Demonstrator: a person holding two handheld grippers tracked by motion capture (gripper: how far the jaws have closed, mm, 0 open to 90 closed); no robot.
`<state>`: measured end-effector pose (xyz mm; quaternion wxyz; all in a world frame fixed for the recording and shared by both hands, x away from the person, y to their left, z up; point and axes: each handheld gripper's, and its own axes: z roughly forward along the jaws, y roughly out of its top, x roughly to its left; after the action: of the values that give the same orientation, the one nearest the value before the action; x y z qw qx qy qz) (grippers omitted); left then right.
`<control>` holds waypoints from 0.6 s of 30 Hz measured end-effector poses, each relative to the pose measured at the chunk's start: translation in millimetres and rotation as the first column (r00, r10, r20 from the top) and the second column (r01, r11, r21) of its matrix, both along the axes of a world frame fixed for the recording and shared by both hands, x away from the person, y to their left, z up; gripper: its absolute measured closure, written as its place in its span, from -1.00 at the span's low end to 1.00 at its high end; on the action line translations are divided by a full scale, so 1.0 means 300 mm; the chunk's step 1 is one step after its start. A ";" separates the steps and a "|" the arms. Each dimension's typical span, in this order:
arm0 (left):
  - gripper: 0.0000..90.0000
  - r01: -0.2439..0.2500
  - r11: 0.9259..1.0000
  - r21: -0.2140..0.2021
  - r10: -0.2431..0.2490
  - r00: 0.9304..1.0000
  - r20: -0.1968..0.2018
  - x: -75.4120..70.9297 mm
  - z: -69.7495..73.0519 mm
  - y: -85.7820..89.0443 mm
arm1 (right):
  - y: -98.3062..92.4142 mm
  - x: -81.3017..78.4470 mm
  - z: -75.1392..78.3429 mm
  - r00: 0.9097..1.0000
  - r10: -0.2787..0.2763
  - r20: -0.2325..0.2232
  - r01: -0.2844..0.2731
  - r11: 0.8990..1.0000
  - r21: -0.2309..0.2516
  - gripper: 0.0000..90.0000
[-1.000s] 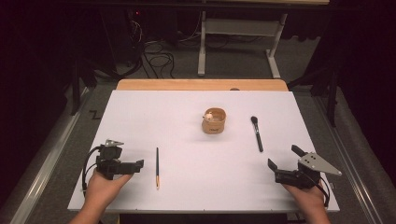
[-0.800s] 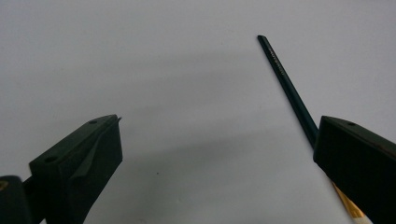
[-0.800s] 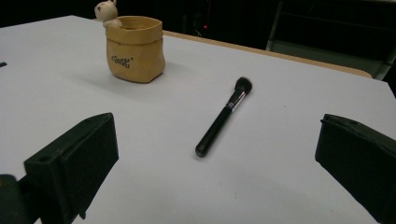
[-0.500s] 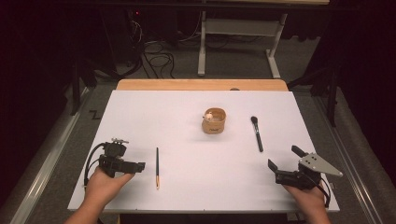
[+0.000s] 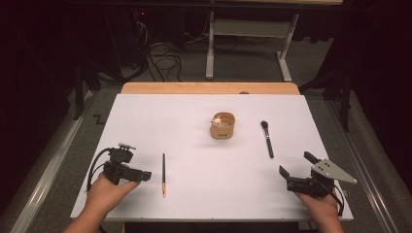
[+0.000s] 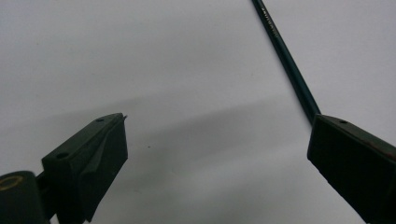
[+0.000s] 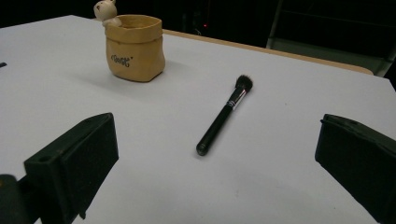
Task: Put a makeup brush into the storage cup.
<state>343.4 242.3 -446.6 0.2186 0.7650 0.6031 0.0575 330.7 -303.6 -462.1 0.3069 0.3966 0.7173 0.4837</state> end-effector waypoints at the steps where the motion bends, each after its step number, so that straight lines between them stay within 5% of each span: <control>1: -0.87 -0.001 1.000 -0.001 0.001 1.000 -0.006 0.000 0.000 -0.001 | -0.001 0.000 0.001 1.000 0.002 0.001 -0.002 1.000 -0.001 -1.00; 18: -0.83 -0.012 1.000 0.000 0.012 0.999 -0.048 0.020 0.015 -0.070 | -0.001 0.000 -0.003 1.000 0.004 0.000 -0.004 1.000 -0.003 -1.00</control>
<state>349.3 221.2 -442.2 0.2040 0.7624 0.6128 0.0403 330.8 -303.8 -462.9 0.3062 0.3948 0.7189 0.4833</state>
